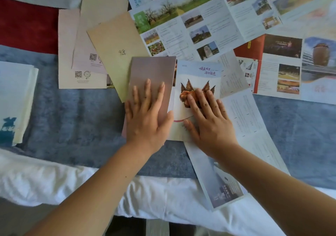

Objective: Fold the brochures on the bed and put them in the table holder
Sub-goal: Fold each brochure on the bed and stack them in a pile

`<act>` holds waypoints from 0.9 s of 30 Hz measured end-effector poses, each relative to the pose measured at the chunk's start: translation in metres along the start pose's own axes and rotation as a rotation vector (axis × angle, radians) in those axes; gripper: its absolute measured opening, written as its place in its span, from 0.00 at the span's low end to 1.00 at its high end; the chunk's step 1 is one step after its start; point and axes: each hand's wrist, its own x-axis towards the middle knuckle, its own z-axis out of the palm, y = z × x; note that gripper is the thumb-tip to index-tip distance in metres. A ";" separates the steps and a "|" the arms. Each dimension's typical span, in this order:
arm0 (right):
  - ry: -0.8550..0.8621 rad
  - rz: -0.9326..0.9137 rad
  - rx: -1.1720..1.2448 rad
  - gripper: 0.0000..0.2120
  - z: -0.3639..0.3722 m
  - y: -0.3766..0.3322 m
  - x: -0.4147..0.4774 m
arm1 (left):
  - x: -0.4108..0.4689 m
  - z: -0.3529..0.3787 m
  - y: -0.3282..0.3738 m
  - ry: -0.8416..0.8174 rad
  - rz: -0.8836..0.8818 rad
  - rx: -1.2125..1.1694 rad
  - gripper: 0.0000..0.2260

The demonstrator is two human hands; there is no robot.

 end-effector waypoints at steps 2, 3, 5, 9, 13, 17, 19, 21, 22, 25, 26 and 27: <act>0.024 -0.005 0.011 0.33 0.002 0.001 -0.001 | 0.006 0.009 0.007 -0.032 -0.043 0.030 0.33; 0.039 -0.010 0.022 0.33 0.003 0.002 -0.001 | 0.009 0.014 0.010 -0.045 -0.063 0.066 0.33; 0.075 -0.023 0.049 0.33 0.005 0.004 -0.001 | 0.013 0.025 0.009 -0.046 -0.078 0.157 0.32; 0.120 -0.027 0.073 0.32 0.008 0.003 -0.001 | 0.011 0.041 0.004 0.060 -0.033 0.250 0.32; 0.110 -0.020 0.053 0.32 0.011 0.002 0.000 | 0.010 0.048 0.004 0.104 -0.028 0.302 0.32; 0.091 -0.011 0.061 0.32 0.011 0.001 0.001 | 0.011 0.049 0.004 0.123 -0.020 0.317 0.32; 0.063 -0.006 0.064 0.32 0.008 0.001 0.002 | 0.012 0.048 0.003 0.120 -0.014 0.295 0.33; 0.032 0.004 0.045 0.31 0.005 0.000 0.002 | 0.012 0.042 0.001 0.120 0.023 0.272 0.33; 0.024 0.015 0.022 0.31 0.003 -0.001 0.003 | 0.012 0.038 -0.001 0.116 0.069 0.293 0.33; 0.030 0.072 -0.024 0.33 0.003 -0.008 0.010 | 0.012 0.023 -0.017 0.101 0.170 0.401 0.34; 0.032 0.089 -0.015 0.33 0.003 -0.011 0.013 | 0.014 0.019 -0.023 0.098 0.159 0.400 0.35; 0.028 0.096 0.001 0.34 0.004 -0.015 0.018 | 0.016 0.017 -0.029 0.091 0.136 0.382 0.36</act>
